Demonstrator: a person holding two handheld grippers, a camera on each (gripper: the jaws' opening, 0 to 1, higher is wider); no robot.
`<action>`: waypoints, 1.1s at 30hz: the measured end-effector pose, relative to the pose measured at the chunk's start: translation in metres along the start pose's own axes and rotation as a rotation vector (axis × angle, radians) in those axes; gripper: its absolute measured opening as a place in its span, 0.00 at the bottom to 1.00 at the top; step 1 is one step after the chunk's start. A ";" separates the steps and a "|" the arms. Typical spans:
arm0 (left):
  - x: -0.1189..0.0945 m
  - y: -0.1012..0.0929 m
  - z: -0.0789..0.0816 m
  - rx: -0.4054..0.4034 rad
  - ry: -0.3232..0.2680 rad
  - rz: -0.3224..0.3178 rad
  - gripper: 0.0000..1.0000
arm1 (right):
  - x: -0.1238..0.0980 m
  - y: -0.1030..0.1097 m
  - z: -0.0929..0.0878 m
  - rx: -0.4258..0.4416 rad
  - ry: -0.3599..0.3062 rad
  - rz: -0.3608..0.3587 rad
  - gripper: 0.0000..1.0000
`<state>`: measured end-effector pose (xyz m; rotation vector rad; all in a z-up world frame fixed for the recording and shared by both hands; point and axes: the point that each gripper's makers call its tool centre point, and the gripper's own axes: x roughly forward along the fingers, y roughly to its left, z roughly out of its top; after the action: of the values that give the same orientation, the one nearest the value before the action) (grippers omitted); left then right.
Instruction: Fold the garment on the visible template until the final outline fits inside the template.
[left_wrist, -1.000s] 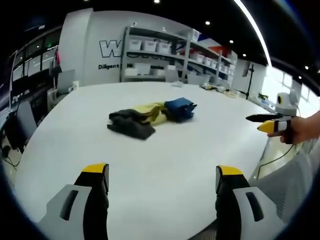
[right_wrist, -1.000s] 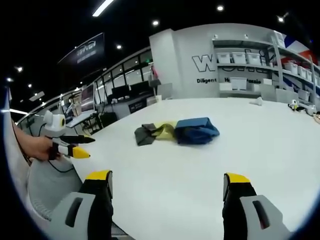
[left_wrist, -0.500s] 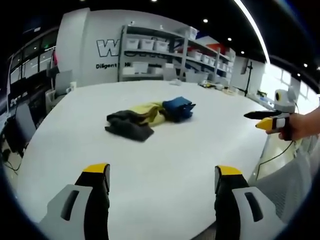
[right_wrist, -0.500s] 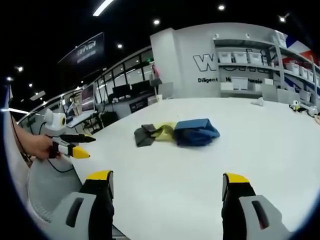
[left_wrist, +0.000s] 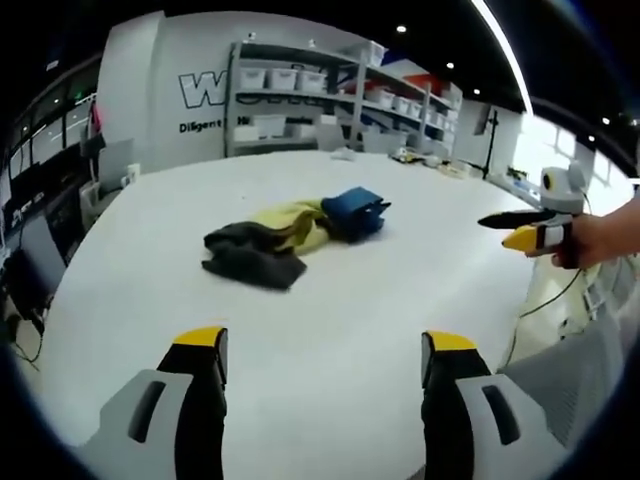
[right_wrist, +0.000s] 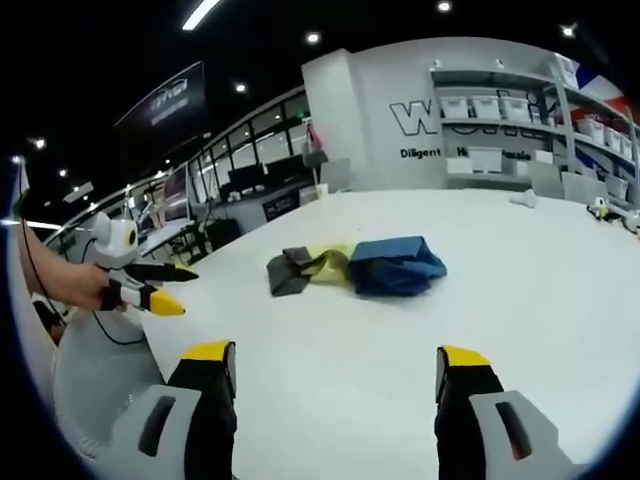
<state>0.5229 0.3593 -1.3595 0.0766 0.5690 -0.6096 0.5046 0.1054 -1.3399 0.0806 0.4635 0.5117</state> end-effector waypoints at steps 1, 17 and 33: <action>0.002 0.000 0.002 0.007 0.000 -0.003 0.77 | 0.004 -0.001 0.002 -0.006 0.000 0.005 0.78; 0.050 0.008 0.045 0.135 0.004 -0.059 0.59 | 0.060 -0.022 0.033 -0.155 0.035 0.079 0.57; 0.111 0.050 0.077 0.384 0.051 -0.061 0.37 | 0.126 -0.055 0.051 -0.356 0.103 0.127 0.31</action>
<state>0.6629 0.3245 -1.3579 0.4386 0.4984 -0.7729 0.6491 0.1210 -1.3559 -0.2603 0.4629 0.7188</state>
